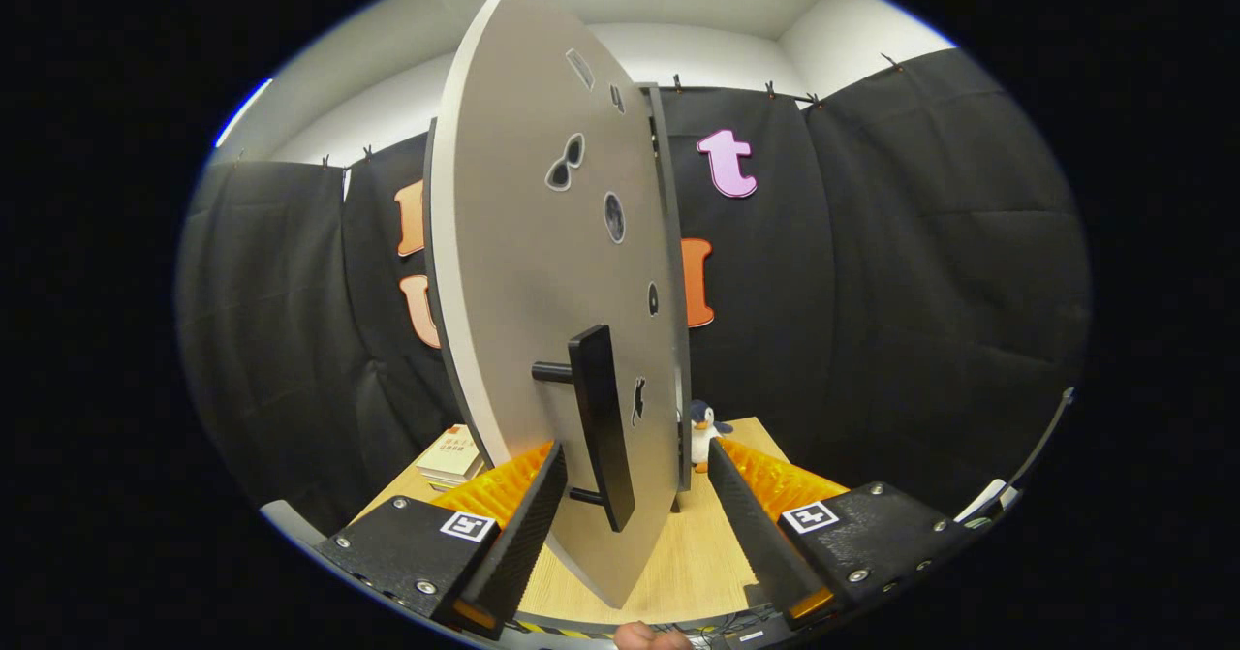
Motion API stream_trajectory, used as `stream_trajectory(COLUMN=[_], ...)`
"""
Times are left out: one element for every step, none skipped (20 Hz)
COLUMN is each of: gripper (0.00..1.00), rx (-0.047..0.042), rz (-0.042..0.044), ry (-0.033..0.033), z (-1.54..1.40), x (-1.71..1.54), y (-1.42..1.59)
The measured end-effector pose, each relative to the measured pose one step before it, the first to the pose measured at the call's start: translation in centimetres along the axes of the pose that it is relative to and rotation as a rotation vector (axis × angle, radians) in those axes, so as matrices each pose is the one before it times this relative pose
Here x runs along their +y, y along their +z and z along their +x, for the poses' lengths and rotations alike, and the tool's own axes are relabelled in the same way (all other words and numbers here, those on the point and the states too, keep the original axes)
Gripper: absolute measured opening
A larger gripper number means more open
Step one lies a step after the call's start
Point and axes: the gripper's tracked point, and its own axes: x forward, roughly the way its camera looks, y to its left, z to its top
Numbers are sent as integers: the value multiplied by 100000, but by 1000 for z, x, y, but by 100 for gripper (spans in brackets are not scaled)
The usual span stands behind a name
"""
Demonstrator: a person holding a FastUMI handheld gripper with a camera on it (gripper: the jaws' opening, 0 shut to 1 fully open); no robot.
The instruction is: Open the shoe cabinet door, grab the shoes and put them into the shoe cabinet, then close the shoe cabinet door.
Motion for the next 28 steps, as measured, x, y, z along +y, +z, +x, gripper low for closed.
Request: stream_trajectory(gripper=[92, 93, 93, 93, 93, 93, 93, 93, 93, 93, 93, 93, 93, 93, 93, 93, 94, 94, 94, 94, 93, 93, 93, 93, 93, 93, 93, 94], rx=[171, 145, 293, -11, -19, 195, 128, 416, 386, 176, 91, 53, 239, 87, 37, 5, 306, -116, 235, -25, 404, 690, 384, 249, -18, -218, -180, -183], rz=[109, 287, 82, -58, -317, -403, -437, -410, -508, -551, -286, 14, -67, -324, -237, -186, -400, -380, -271, -333, 43, 93, 10, -402, -743, -920, -664, -130], ry=[-269, -187, -344, -321, -349, -85, 176, 45, 111, 353, 841, 1199, 900, 534, 681, 1028, 310, -308, -214, 590, 884, 1019, 982, 971, 1165, 907, 658, 345], z=[266, 283, 342, 453, 337, 507, 459, 605, 763, 944, 713, 783, 664, 851, 756, 910, 681, 757, 497, 488, 669, 761, 778, 873, 656, 698, 143, 500], x=[747, 922, 880, 774, 770, 824, 828, 421, 759, 866, 1180, 1154, 997, 781, 770, 896, 780, 526, 420, 390, 456, 232, -87, 147, 307, 369, 616, 575], y=[-23, 21, 117, -67, -87, 102, 1, -85, 164, 107, 26, 52, -19, 149, 136, 140, 136, 402, 336, 188, 100, 282, 140, 181, 210, 243, 102, 163])
